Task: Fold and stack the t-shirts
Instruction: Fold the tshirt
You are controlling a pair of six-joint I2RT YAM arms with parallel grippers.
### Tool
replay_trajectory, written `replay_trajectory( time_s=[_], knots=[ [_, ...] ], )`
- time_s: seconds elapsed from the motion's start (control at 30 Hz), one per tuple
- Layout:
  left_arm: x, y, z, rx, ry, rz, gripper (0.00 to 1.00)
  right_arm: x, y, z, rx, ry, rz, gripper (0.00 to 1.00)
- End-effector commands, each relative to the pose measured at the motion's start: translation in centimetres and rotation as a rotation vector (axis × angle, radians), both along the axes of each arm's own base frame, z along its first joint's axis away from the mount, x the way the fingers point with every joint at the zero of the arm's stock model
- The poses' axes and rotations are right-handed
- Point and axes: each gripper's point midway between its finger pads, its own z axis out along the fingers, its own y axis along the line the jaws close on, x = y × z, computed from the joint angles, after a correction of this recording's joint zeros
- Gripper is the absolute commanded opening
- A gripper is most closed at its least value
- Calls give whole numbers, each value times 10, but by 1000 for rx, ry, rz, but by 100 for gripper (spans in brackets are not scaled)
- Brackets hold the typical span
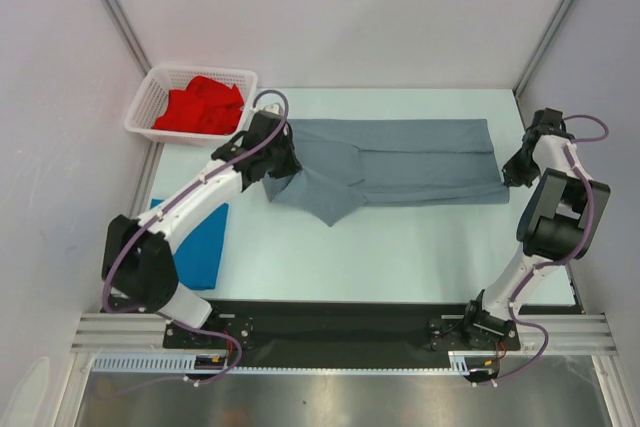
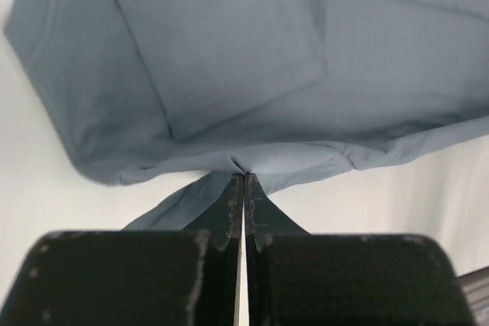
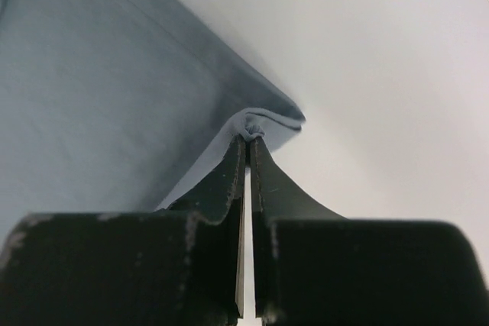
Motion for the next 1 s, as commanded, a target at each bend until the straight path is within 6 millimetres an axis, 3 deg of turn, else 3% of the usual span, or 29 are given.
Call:
replay_trajectory(
  time_s=[0.0,0.03,0.17,0.37,0.63,0.97],
  knots=[
    [28,-6,19,13,-43,-52,0,18,-8,3,-32,-2,19,0],
    [34,-4,12,33,-29,-47,0,24,-8,1,-31,0,29,0],
    [57,-2,18,11,-50,-21,0,43,-6,-6,-13,-4,48,0],
    [75,-4,12,-12,-22,-47,0,67,-6,4,-16,-40,55,0],
    [106,-8,8,-28,-13,-59,0,76,-14,4,-35,-18,66,0],
    [137,12,9,-24,-14,4,0,91,-10,-5,-23,-14,86,0]
  ],
)
